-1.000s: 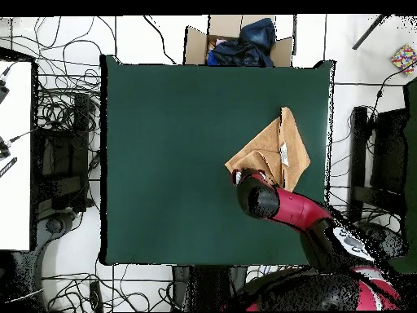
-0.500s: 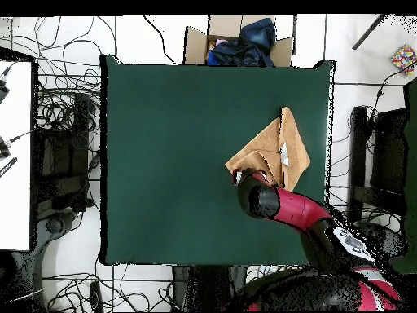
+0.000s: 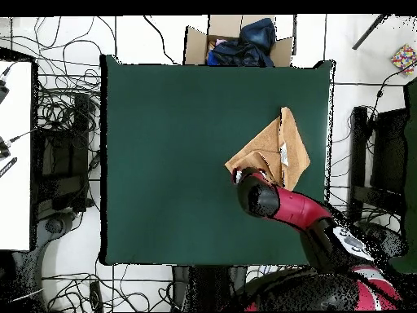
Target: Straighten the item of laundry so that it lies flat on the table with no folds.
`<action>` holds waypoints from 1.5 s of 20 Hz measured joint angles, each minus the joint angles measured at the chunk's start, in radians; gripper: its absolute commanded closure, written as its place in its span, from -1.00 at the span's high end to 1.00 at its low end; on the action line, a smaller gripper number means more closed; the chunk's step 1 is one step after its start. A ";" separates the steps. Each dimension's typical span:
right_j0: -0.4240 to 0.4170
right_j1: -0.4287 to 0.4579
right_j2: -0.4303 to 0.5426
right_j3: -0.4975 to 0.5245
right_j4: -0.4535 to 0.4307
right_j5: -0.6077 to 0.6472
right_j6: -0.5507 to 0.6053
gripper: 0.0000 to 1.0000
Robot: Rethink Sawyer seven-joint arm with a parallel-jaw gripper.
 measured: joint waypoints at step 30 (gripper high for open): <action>0.070 0.039 0.000 -0.060 0.113 0.010 0.000 1.00</action>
